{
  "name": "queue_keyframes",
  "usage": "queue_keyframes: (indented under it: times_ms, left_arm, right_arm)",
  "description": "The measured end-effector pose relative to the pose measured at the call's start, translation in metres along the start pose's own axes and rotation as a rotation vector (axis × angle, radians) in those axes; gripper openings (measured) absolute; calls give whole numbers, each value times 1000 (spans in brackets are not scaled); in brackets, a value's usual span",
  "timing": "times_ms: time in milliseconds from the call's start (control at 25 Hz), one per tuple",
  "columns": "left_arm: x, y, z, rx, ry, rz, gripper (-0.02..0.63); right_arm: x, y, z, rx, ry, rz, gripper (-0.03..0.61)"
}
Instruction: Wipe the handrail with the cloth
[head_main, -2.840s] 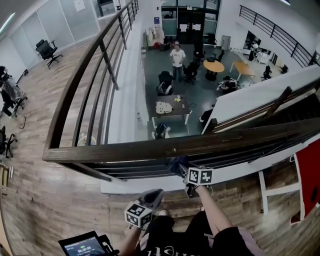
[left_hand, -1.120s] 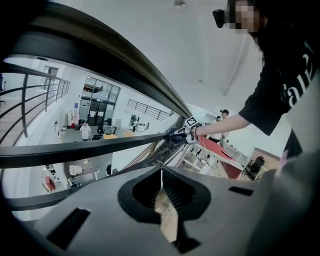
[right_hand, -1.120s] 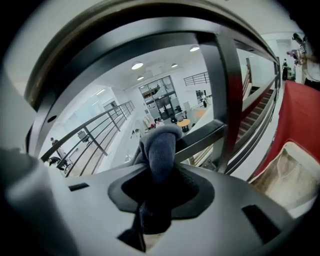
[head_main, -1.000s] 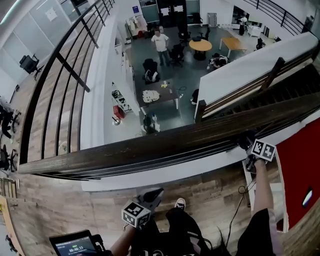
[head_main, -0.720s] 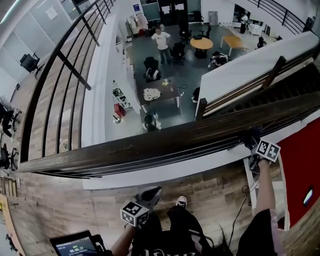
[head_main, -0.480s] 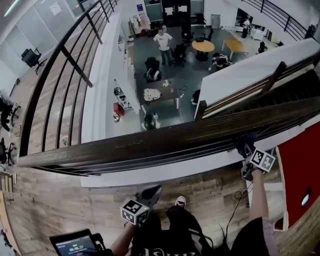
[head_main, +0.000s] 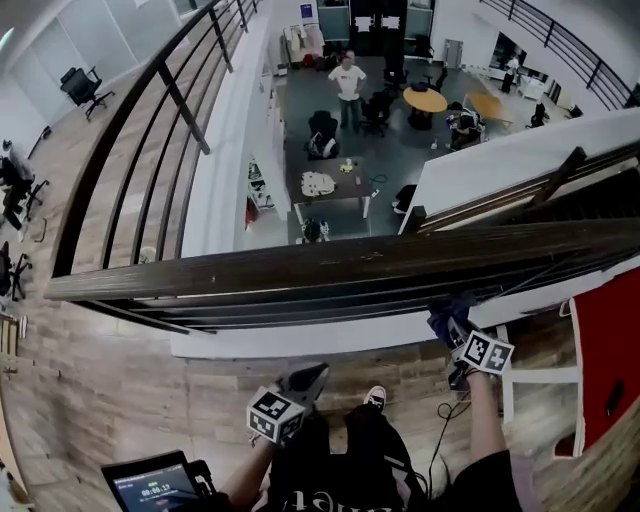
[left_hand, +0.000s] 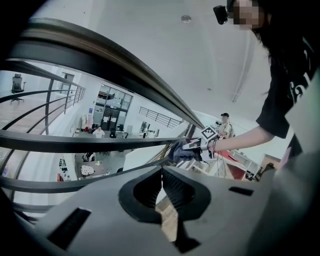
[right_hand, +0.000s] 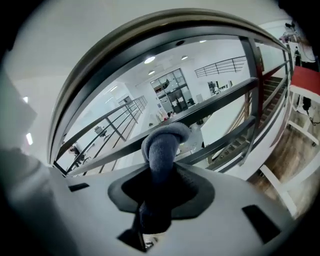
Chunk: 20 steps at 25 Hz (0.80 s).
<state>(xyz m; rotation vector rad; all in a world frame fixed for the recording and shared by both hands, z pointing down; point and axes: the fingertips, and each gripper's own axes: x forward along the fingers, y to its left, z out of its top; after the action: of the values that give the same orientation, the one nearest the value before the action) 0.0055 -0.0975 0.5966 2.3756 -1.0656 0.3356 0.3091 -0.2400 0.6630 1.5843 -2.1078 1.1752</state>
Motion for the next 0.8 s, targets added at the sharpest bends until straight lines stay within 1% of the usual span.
queue_keyframes:
  times_ms: [160,440,560,640,800]
  left_arm:
    - [-53,41,-19,2,-25,16,5]
    - [-128,98,-56,-42,-5,45,5]
    - [-156,119,-69,-65,-10,68,5]
    - [-172,132,-76,-82,-16,98,5]
    - [-201,166,-98,-136,-29,148,5]
  right_arm:
    - [29,98,-58,-22,54,71,104]
    - [88,240,-134,-67,141,179,104]
    - [114,293,-162,-94,178,221,104]
    - [130,324,-179,-112,205,253,104]
    - [173,390,-209,-173,258,309,104]
